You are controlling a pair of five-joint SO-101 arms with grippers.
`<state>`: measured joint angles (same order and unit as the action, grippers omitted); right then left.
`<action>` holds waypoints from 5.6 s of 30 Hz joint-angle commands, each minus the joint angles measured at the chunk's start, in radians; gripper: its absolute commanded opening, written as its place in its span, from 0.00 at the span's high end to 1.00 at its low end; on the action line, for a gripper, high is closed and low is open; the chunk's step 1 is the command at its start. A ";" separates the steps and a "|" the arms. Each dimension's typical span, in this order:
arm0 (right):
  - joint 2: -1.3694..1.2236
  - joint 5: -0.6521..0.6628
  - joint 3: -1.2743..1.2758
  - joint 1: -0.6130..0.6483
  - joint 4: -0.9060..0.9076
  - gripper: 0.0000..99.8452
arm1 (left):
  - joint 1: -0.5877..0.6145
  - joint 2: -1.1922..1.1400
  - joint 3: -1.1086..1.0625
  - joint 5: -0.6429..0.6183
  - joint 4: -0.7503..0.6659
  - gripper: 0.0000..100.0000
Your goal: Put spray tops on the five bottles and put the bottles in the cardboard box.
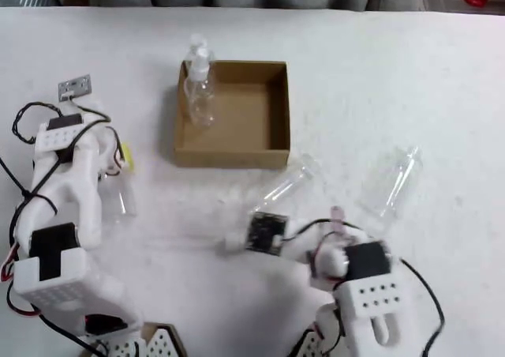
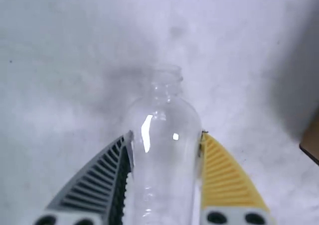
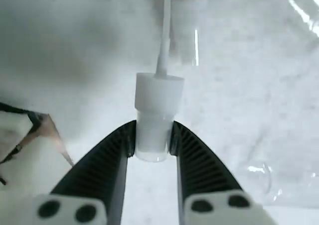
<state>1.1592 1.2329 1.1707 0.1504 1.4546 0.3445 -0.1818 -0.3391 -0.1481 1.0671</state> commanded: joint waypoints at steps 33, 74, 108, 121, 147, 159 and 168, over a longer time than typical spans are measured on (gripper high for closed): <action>-0.822 0.649 -0.382 -0.817 -0.401 0.95 | 0.027 0.013 0.017 0.009 0.011 0.98; -0.792 -0.743 -0.319 -0.944 -0.547 0.98 | 0.025 0.013 0.017 0.066 -0.002 0.98; -1.044 -1.625 -0.772 -0.776 -0.211 0.87 | 0.025 0.012 0.017 0.072 -0.002 0.98; -1.237 -1.832 -0.779 -0.704 -0.375 0.87 | 0.025 0.012 0.017 0.072 -0.002 0.98; -1.288 -1.556 -1.005 -0.731 -0.088 0.98 | 0.021 0.025 -0.005 0.066 0.006 0.98; -1.288 -1.461 -1.043 -0.625 0.125 0.98 | -0.054 0.490 -0.272 0.072 -0.017 0.98; -1.191 -1.422 -0.925 -0.593 0.117 0.98 | -0.159 0.854 -0.457 0.074 -0.061 0.98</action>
<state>-0.1312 -0.2140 0.2133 -0.4757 1.5635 0.2279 0.5531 -0.7887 -0.0836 1.0319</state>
